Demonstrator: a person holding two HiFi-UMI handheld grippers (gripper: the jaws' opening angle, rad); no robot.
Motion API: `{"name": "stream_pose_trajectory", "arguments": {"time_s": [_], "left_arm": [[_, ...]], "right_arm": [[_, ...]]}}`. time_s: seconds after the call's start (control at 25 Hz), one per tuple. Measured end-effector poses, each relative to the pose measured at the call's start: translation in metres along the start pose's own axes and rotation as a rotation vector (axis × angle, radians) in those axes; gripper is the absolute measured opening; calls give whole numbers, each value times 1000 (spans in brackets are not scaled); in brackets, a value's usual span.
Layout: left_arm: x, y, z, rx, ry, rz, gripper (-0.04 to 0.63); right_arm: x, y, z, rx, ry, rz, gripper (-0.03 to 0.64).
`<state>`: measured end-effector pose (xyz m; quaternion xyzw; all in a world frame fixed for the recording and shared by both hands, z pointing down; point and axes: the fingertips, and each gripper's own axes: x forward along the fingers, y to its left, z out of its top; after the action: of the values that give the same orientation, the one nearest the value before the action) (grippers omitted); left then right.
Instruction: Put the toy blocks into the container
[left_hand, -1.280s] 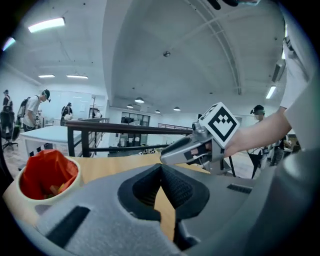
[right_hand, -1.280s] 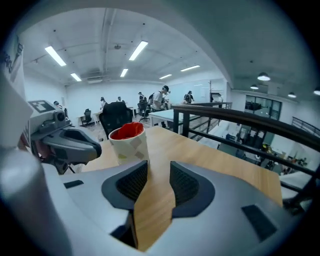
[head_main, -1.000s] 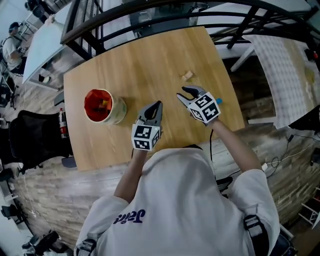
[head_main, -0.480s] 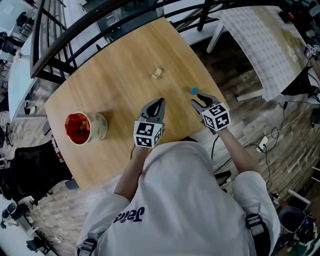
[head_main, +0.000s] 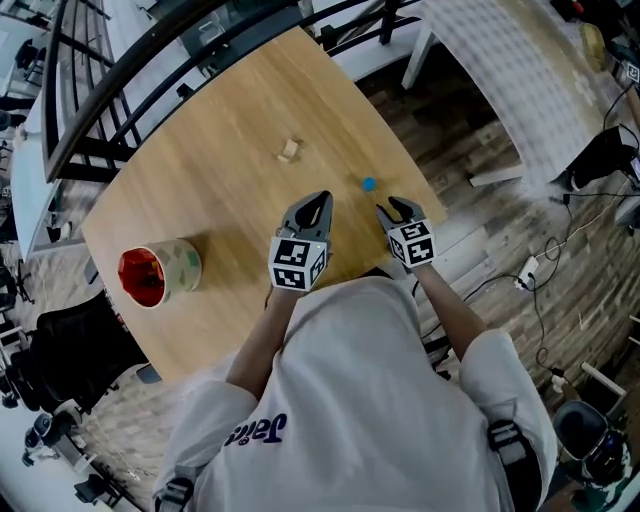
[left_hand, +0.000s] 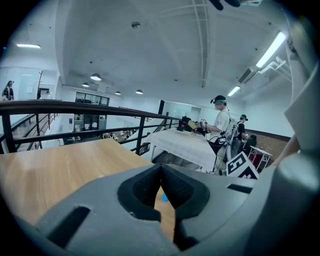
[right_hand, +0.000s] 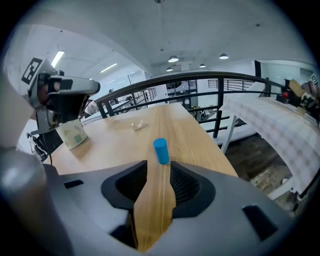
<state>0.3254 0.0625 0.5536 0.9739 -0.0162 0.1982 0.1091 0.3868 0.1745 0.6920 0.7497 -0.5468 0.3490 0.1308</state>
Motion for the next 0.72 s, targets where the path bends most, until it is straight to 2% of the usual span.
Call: {"name": "stream_pose_trajectory", "arguments": {"time_s": [0.16,0.36,0.72], "left_arm": [[16,2,5,-2,9,18,8],[18,6,6,1,26,45,8],[-11,30,-6,-25,6,106,8]], "right_arm": [[32,-5,-1,-3,8,-21,137],[61,-2,7,-36,24,-5,140],[78,-4,16,-65,48,-32,140]]}}
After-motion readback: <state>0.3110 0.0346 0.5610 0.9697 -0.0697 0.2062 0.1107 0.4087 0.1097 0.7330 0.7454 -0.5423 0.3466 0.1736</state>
